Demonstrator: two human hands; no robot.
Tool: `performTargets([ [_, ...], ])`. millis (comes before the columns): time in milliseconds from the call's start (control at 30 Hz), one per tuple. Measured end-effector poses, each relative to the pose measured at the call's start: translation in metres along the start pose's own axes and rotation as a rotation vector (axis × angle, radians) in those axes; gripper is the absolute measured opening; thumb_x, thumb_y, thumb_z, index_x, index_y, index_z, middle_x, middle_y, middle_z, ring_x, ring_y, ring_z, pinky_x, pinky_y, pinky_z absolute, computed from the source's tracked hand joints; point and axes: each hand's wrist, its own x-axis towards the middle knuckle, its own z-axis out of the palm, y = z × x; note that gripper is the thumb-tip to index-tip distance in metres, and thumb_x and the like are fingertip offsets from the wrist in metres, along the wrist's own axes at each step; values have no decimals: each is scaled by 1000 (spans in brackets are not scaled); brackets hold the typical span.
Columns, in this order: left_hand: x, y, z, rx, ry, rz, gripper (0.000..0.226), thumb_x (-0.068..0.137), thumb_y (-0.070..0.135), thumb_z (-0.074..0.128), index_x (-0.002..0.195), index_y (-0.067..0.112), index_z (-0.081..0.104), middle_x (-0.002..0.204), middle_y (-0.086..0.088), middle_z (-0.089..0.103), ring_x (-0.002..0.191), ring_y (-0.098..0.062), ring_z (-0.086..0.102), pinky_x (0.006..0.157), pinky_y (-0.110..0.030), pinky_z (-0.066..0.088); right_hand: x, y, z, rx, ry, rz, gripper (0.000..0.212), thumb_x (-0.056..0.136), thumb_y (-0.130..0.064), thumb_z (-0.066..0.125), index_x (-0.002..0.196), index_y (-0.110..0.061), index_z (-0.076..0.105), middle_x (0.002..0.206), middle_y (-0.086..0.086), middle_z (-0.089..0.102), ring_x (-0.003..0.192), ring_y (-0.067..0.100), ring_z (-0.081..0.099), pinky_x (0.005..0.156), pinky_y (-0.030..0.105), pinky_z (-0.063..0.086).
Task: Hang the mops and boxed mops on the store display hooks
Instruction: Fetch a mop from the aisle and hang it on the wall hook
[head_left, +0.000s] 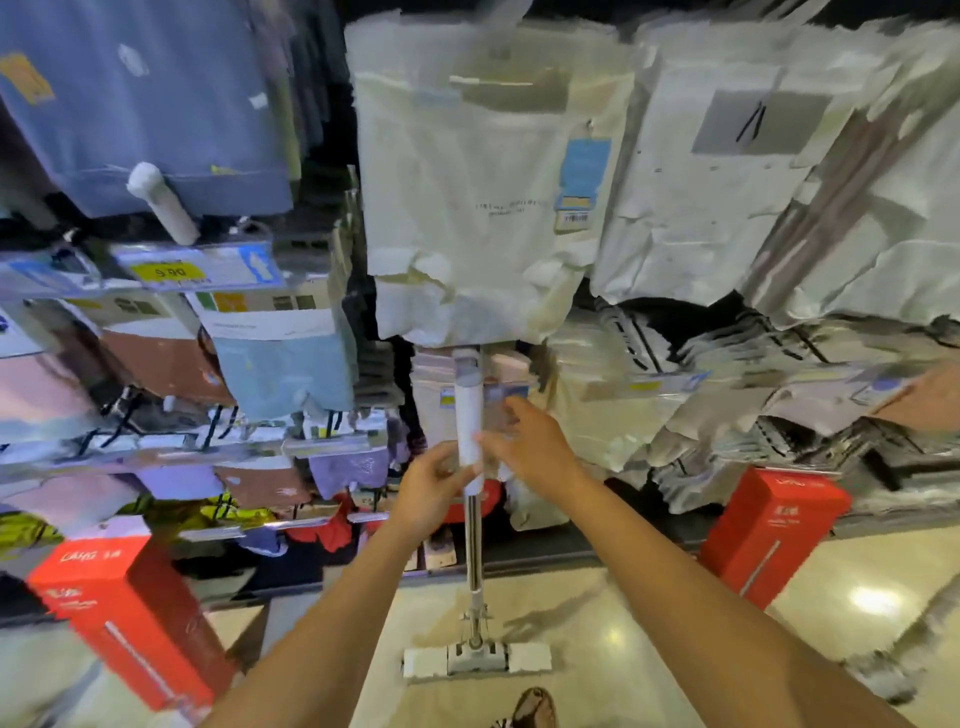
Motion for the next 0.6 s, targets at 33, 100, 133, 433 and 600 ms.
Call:
performTargets([
  [33,-4,-6,2,-28,11,-2,17,92,7,64,108,11,64,102,-5,72,89,-10,70,81,-30,54,-1,2,1,19,-25,-15,44,89,-18,69,128,-4,54,122,5,61,110,16,58,72,4,44],
  [100,-18,-15,6,-55,55,-3,17,93,10,64,109,7,62,98,-9,72,85,-15,68,78,-29,53,-3,10,6,63,-64,-39,26,90,-15,68,112,-3,61,111,6,66,102,15,62,71,3,45],
  [133,-25,-18,9,-55,79,-3,19,93,13,63,110,6,61,93,-6,71,80,-14,66,73,-26,51,-6,14,10,83,-87,-58,17,91,-13,67,105,-5,62,105,8,68,98,17,64,72,6,47],
  [433,-49,-27,19,-47,95,72,19,96,2,54,108,15,60,84,9,64,71,2,58,67,-15,46,-34,27,32,55,-136,-170,25,100,-25,51,117,-8,57,99,1,66,87,10,64,74,15,47],
  [600,-55,-31,20,-76,91,116,23,95,9,58,117,16,61,102,2,70,90,-11,65,80,-23,53,-49,20,40,80,-50,-131,23,101,-21,50,118,-6,54,101,3,62,89,15,62,72,12,47],
])
